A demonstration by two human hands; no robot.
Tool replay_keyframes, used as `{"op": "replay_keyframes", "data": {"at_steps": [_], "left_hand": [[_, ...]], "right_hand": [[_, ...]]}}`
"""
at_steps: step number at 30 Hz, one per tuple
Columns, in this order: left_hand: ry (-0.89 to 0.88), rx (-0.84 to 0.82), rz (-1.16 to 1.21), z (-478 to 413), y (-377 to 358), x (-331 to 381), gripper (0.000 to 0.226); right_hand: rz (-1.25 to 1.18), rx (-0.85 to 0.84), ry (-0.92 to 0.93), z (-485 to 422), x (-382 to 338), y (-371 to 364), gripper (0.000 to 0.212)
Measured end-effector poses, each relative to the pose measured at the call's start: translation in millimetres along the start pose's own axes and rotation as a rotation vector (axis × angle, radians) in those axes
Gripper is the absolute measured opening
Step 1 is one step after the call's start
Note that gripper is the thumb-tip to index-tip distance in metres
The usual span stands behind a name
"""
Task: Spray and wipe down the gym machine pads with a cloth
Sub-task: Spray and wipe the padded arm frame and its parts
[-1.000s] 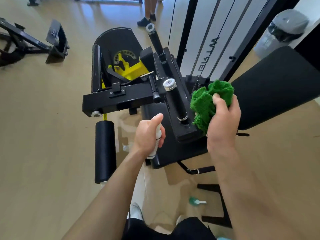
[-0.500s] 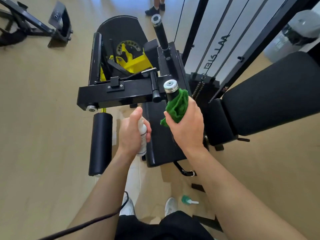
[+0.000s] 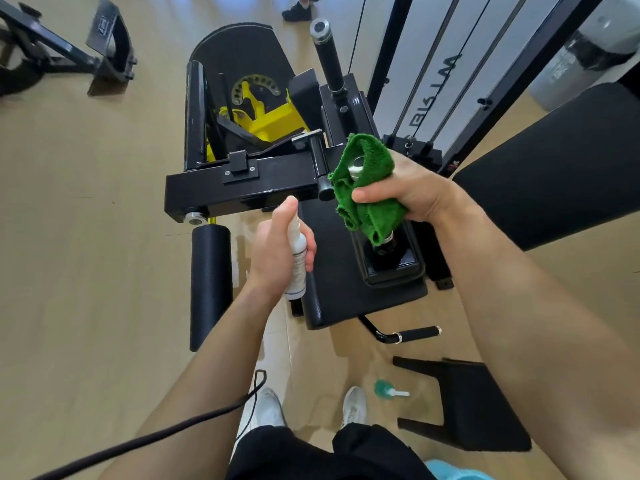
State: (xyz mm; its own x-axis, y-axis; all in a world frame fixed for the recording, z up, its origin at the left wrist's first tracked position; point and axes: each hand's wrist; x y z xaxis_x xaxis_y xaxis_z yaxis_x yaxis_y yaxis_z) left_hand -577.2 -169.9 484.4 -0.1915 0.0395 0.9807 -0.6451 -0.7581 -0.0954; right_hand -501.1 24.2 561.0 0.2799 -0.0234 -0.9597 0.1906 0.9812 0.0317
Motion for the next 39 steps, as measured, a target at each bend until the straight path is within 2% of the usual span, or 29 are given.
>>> {"op": "replay_keyframes", "data": {"at_steps": [2,4,7,10,13,16,18,20,22,27,31,33,36,39], "left_hand": [[-0.001,-0.023,-0.012,-7,5,4,0.072],[-0.003,-0.041,-0.013,-14,11,9,0.072],[-0.006,-0.049,0.009,-24,14,16,0.069],[-0.010,-0.066,0.018,-29,15,22,0.068],[-0.025,-0.104,0.009,-32,19,23,0.068],[-0.037,-0.148,0.000,-33,20,26,0.068],[-0.037,-0.177,-0.024,-31,21,26,0.069],[-0.036,-0.209,-0.057,-30,22,26,0.071],[-0.032,-0.242,-0.078,-30,21,25,0.072],[-0.011,-0.247,-0.043,-43,14,22,0.071],[-0.007,-0.207,-0.001,-62,4,20,0.068],[-0.005,-0.183,0.026,-74,-1,25,0.067],[-0.007,-0.142,0.066,-87,-8,35,0.064],[-0.055,-0.123,0.044,-96,-15,47,0.065]], "right_hand": [[0.041,0.039,0.023,2,3,-2,0.037],[0.136,0.153,0.061,7,8,-9,0.040],[0.278,0.424,0.165,16,22,-26,0.039],[0.442,0.775,0.204,14,45,-50,0.037],[0.603,1.107,0.174,8,73,-76,0.051],[0.837,1.276,0.090,6,102,-87,0.067],[0.780,1.278,0.045,9,103,-87,0.063],[0.591,1.175,0.023,13,90,-80,0.046],[0.460,1.006,0.012,20,75,-64,0.038],[0.396,0.479,0.079,20,29,-30,0.038],[0.289,0.218,0.066,10,-6,-19,0.036],[0.198,0.246,0.125,9,-10,-22,0.038],[0.215,0.569,0.305,11,12,-41,0.041],[0.413,0.864,0.303,17,58,-62,0.053]]}}
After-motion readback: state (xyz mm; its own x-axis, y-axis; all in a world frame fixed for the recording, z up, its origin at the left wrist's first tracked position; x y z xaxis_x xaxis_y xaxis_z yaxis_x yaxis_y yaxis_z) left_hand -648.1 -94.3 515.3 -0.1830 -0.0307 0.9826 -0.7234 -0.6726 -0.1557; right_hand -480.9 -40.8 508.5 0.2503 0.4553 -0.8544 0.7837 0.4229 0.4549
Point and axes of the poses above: each hand's wrist, its own z-axis away from the middle knuckle, its own y-axis out of the back of the hand, x = y × z, and after that the axes turned 2 degrees about -y, right-handed
